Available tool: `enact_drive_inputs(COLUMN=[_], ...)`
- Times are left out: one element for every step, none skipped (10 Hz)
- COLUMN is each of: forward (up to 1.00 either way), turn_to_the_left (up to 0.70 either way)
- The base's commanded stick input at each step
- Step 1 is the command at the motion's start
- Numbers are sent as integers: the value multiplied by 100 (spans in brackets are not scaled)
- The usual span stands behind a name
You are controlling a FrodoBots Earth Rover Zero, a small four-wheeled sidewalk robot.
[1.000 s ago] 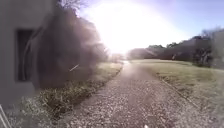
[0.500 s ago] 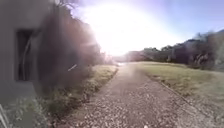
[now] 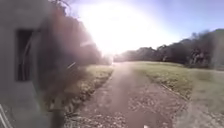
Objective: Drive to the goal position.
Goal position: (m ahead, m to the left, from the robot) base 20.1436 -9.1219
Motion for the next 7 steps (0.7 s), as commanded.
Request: enact_drive_inputs(forward=[70, 70, 70, 70, 70, 70, 70], turn_to_the_left=[0, 0, 0, 0, 0, 0, 0])
